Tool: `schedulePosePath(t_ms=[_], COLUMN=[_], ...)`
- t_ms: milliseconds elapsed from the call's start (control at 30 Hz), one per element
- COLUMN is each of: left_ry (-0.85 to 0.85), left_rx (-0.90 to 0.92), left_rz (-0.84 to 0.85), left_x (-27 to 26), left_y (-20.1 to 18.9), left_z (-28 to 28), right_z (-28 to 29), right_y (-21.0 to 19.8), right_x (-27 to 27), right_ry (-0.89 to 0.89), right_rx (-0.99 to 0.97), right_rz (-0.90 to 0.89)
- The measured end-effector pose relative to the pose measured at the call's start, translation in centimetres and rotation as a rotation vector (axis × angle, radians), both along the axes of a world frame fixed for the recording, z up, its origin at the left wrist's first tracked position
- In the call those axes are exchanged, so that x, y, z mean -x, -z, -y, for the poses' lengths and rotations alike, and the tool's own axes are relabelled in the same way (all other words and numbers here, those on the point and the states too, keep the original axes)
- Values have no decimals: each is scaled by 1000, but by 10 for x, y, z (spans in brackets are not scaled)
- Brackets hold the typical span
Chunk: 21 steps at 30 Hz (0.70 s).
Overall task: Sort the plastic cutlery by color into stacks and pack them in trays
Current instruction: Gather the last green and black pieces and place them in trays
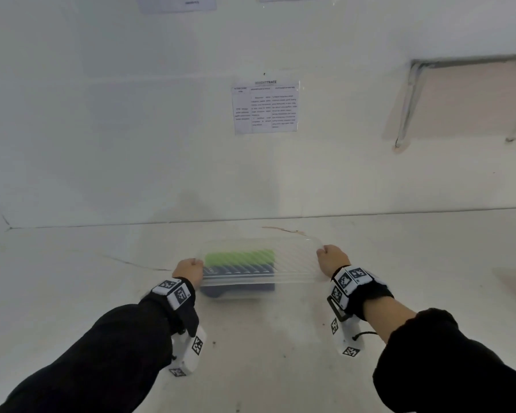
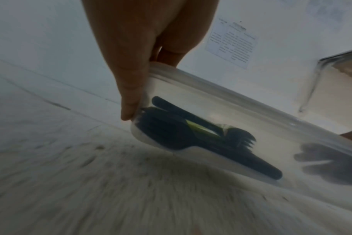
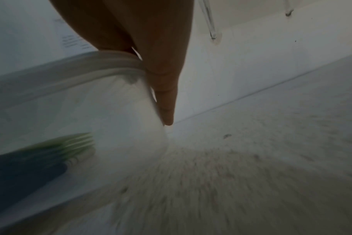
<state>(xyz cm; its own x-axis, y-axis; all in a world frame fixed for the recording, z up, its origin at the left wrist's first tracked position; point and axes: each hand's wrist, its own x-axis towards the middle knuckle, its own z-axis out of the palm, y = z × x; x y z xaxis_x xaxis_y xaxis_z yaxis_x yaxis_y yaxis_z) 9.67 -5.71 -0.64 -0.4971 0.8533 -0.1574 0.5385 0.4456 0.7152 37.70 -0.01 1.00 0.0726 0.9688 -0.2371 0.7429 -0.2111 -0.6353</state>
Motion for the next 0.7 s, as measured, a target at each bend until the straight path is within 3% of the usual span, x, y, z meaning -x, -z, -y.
schedulePosePath(t_ms=[333, 700], left_ry=[9, 22], left_rx=[-117, -80], left_rz=[12, 6], left_x=[-3, 8], left_y=[1, 29], left_z=[-130, -176], right_z=[-132, -181], right_y=[8, 36], right_x=[-3, 6], right_ry=[59, 58], right_rx=[-31, -1], right_rz=[-130, -127])
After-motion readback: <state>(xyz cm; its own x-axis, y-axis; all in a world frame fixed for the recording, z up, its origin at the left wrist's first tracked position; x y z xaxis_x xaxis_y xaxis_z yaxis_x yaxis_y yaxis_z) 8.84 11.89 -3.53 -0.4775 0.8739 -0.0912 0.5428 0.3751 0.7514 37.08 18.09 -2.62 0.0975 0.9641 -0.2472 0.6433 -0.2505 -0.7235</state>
